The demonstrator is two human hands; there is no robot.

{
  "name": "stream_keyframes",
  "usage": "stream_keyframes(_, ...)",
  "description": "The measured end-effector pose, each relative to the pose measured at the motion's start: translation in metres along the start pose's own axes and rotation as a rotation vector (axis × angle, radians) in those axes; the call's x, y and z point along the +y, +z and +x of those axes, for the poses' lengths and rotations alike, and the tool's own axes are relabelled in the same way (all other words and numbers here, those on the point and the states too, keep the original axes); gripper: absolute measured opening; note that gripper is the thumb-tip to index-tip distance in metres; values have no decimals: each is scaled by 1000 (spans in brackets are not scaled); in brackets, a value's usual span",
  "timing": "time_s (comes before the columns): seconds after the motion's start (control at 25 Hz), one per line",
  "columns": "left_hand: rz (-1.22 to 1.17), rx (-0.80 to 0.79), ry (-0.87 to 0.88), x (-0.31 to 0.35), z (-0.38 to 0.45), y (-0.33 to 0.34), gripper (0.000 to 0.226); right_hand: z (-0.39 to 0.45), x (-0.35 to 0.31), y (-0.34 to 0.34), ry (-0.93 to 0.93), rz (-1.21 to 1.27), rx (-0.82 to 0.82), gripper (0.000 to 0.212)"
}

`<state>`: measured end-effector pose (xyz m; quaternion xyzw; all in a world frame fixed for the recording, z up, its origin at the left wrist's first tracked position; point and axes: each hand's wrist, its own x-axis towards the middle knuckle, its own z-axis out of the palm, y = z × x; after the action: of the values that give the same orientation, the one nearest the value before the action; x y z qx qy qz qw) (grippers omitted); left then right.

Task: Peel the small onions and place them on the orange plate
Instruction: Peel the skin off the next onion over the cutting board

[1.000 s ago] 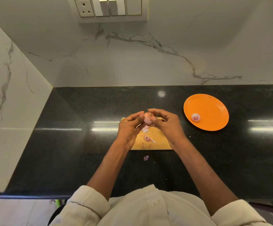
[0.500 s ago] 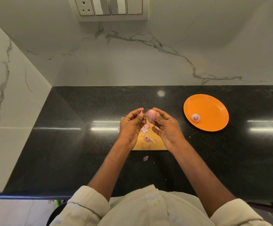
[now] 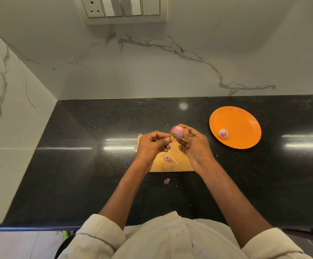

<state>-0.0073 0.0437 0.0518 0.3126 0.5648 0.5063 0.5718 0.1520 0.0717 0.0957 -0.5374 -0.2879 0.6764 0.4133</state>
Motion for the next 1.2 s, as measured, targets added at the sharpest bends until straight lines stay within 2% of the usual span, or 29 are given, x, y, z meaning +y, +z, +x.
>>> stream_keyframes(0.2,128,127,56,-2,4,-4,11,-1,0,-4,-2,122,-129,31)
stream_keyframes(0.36,189,76,138,5,1,1,17,0,3,-6,-43,7,-113,30)
stream_keyframes(0.52,150,-27,168,7,-2,4,26,-1,5,-7,-69,-67,-106,30)
stream_keyframes(0.72,34,72,182,7,-5,8,17,-2,6,-4,-82,-82,-115,30)
stream_keyframes(0.96,-112,166,98,6,-4,5,11,-4,2,-3,48,151,-233,31)
stream_keyframes(1.08,-146,141,84,4,-2,3,12,-3,4,-4,17,153,-257,34)
stream_keyframes(1.2,-126,201,60,3,-1,3,13,-1,6,-5,-29,114,-256,35)
